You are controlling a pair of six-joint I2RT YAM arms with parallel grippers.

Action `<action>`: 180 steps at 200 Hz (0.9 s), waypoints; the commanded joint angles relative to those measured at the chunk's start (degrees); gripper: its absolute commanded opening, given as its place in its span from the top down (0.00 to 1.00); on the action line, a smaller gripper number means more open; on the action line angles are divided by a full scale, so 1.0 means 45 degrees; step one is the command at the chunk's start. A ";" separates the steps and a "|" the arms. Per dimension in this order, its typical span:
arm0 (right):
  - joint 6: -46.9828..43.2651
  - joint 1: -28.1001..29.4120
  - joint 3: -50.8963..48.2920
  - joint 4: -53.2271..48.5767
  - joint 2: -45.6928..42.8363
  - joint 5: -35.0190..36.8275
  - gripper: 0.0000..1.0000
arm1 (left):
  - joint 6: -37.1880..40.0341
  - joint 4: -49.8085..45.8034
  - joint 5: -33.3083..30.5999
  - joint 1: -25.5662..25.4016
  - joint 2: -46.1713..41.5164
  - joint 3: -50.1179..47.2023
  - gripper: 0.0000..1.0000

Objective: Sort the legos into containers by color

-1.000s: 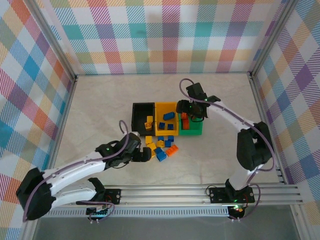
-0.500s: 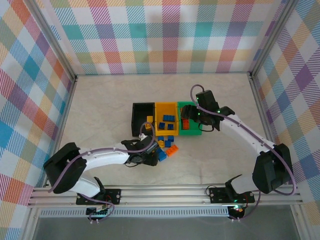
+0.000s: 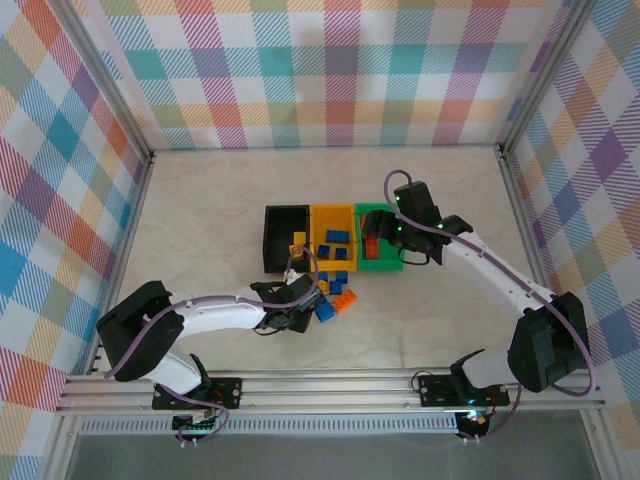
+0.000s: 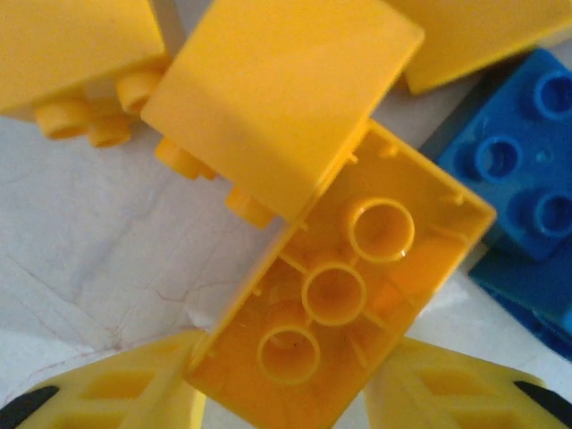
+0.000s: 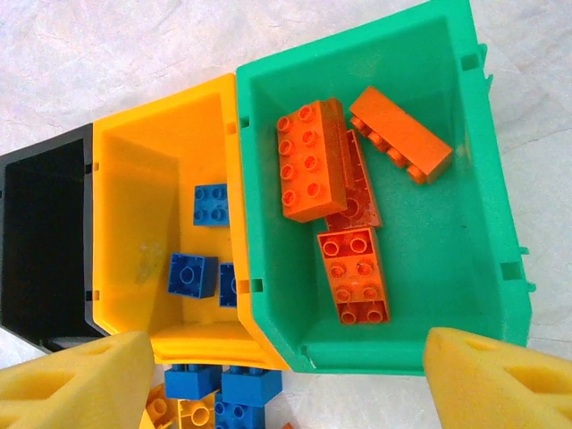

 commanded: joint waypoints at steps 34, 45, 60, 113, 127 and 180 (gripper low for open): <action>0.0367 0.0053 -0.0703 0.0546 -0.0442 -0.0126 0.21 | -0.1150 -0.1738 -0.0059 -0.0421 -0.3358 -0.0812 0.53; 0.0404 0.0046 -0.0790 0.0587 -0.0404 -0.0278 0.21 | -0.1083 -0.1981 -0.0239 -0.0421 -0.3619 -0.0746 0.34; 0.0525 0.0043 -0.0960 0.0680 -0.0421 -0.0310 0.20 | -0.0709 -0.1990 -0.0508 -0.0405 -0.3230 -0.0480 0.13; 0.0651 0.0039 -0.1355 0.0715 -0.0748 -0.0239 0.20 | 0.1170 -0.0580 -0.1562 -0.0219 0.0489 0.1045 0.14; 0.0640 0.0021 -0.1417 0.0670 -0.0903 -0.0208 0.20 | 0.1233 -0.0426 -0.1787 -0.0008 0.1228 0.1203 0.21; 0.0689 0.0019 -0.1537 0.0685 -0.1074 -0.0265 0.20 | 0.1545 0.0469 -0.1493 0.0126 0.2034 0.1151 0.40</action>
